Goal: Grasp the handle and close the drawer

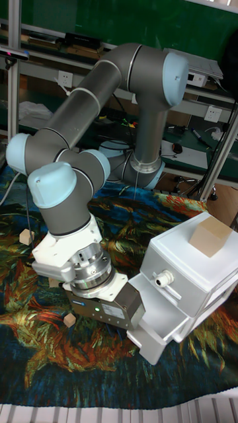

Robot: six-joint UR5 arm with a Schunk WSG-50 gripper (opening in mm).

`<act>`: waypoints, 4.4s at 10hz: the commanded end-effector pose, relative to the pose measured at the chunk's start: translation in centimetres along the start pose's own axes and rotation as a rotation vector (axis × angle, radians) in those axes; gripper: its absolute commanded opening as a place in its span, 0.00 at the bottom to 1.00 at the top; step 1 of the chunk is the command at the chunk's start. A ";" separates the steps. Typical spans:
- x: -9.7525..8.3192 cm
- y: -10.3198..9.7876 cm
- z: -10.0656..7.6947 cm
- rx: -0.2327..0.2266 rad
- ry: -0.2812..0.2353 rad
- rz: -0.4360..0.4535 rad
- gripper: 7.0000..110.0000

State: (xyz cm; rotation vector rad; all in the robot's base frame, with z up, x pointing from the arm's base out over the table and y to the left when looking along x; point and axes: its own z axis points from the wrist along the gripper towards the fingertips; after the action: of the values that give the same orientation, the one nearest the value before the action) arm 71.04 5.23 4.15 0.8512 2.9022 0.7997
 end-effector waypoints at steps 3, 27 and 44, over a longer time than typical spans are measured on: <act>1.7 1.6 0.0 -0.027 -0.014 0.038 0.00; 7.7 3.2 2.1 -0.047 -0.030 0.117 0.00; 10.3 2.9 2.2 -0.026 0.059 0.161 0.00</act>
State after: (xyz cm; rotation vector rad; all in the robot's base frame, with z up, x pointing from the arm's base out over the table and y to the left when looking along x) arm 64.26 13.48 4.63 1.0687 2.8849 0.8649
